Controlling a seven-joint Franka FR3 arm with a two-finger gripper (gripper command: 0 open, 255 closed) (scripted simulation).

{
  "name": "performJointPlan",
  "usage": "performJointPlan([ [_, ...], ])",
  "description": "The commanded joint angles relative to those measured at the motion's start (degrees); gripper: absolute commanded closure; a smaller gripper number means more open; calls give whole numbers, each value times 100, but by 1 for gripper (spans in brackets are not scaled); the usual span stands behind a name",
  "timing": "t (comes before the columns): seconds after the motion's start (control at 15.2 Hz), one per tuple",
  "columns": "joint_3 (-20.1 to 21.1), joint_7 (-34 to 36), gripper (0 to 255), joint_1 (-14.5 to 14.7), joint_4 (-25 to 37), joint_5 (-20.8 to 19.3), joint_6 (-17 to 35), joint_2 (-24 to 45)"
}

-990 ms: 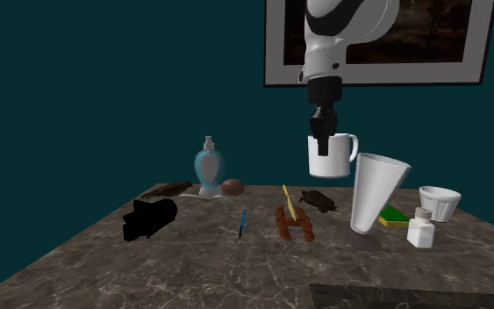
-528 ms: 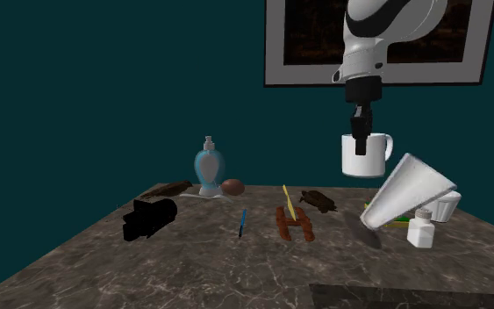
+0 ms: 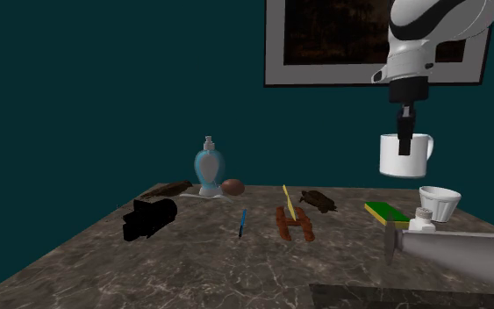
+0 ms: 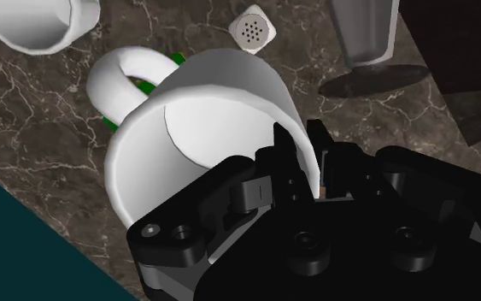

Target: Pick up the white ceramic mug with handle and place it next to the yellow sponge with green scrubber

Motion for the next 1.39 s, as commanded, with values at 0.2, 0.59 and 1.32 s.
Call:
performJointPlan([
  [0.2, -585, -698, 255, -258, 177, -415, -30, -38],
  [0.59, -1349, -1550, 255, -429, 609, -823, -15, 117],
  [1.32, -2513, -2504, 255, -345, 1097, -1198, 378, 537],
])
